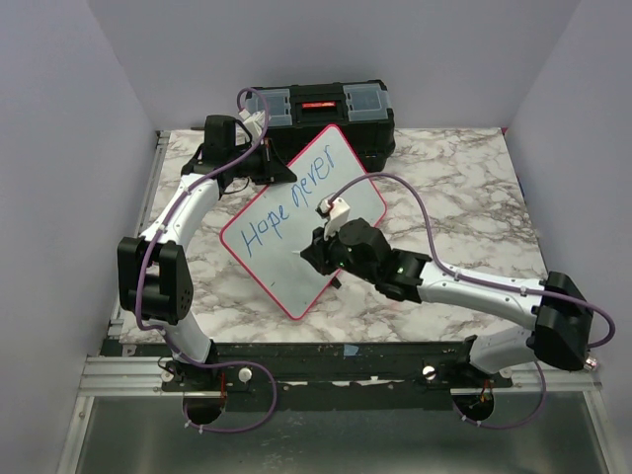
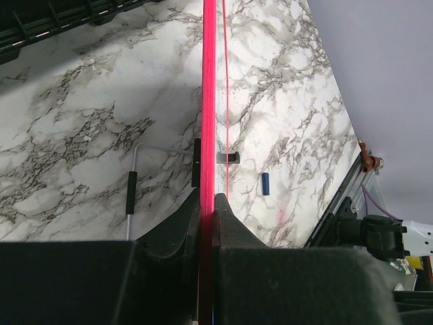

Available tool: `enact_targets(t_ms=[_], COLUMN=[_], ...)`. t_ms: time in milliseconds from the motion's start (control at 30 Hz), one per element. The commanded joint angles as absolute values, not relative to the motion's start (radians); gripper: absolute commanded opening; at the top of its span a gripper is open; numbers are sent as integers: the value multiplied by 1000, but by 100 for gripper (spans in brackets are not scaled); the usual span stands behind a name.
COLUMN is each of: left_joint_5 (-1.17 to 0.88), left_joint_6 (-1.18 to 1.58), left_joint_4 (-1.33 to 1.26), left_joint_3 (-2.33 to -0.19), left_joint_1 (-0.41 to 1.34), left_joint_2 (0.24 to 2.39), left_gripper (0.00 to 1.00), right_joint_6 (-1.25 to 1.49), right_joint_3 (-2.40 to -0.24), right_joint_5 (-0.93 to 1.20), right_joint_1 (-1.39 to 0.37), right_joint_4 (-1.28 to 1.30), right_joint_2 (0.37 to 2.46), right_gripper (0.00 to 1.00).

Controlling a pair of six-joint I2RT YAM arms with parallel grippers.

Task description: Write a sentence on the whiteboard

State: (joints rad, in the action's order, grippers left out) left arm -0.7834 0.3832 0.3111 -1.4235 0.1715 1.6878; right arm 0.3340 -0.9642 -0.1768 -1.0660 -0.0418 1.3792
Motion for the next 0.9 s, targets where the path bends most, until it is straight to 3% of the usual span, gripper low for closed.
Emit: enact_targets(t_ms=[0,67,100,267,867], left_joint_5=[-770,-772,-773,-777,-779], left_joint_6=[318,318,320,322,327], left_joint_4=[269,268,267,265,259], left_joint_3=[-1404,-1403,-1404,-1400,-1401], left_joint_1=[176,176,176,176,176], left_joint_2=[1667,1665,1666,1663,1664], left_gripper=[0,0,0,0,0], right_joint_6=[334,336,335,333,298], right_joint_3=[-1012,-1022,-1031,-1066,-1057], right_joint_5=[-232,-240,-246,-235,-119], right_joint_1=[-1072,-1072,-1073,-1073,-1085], right_joint_4=[-89,-99,-100,-89,-75], right_joint_2=[1419,1349,1450,1511,1534], right_gripper=[1,1,1,1,1])
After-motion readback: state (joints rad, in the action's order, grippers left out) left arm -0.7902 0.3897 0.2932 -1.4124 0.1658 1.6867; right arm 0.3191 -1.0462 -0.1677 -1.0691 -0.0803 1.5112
